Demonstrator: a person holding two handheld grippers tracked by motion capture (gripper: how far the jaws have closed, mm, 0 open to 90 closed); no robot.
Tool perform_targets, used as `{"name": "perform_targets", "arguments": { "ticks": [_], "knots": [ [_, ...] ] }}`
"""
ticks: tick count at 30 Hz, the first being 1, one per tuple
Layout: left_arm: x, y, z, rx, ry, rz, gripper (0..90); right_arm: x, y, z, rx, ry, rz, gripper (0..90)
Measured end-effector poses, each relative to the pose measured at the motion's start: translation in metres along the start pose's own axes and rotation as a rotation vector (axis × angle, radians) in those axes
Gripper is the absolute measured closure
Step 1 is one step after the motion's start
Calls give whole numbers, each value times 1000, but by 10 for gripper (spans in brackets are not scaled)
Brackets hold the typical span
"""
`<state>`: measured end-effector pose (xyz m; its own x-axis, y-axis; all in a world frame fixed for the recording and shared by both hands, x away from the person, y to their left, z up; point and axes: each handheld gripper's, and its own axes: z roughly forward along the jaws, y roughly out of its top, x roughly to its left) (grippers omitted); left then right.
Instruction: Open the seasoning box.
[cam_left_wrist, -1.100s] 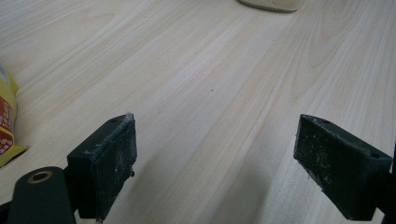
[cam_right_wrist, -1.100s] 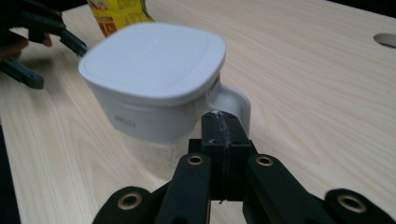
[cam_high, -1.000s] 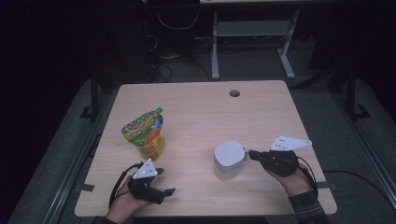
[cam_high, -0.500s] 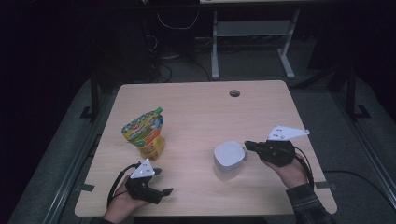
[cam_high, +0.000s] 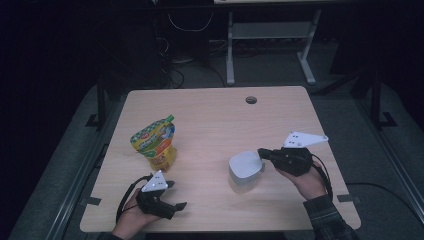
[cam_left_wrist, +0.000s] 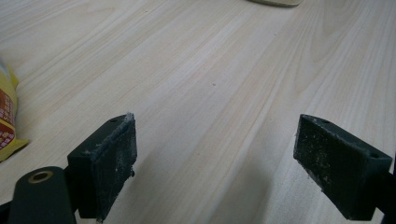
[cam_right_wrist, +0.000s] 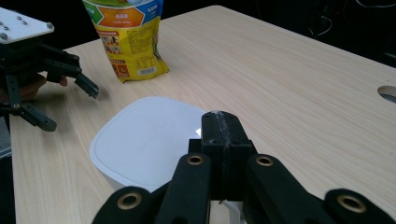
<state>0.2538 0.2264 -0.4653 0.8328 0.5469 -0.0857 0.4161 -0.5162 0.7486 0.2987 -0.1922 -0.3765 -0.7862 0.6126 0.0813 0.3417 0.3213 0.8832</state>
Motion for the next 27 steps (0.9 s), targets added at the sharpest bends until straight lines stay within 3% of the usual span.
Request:
{"name": "perform_targets", "arguments": {
  "ticks": [18,27],
  "knots": [
    [-2,-1,-2,1,6,2,129,1,-3,11,44,-3,-28,900],
    [-2,-1,-3,0,4,3,129,0,-4,10,37,-9,-18,900]
  ]
}}
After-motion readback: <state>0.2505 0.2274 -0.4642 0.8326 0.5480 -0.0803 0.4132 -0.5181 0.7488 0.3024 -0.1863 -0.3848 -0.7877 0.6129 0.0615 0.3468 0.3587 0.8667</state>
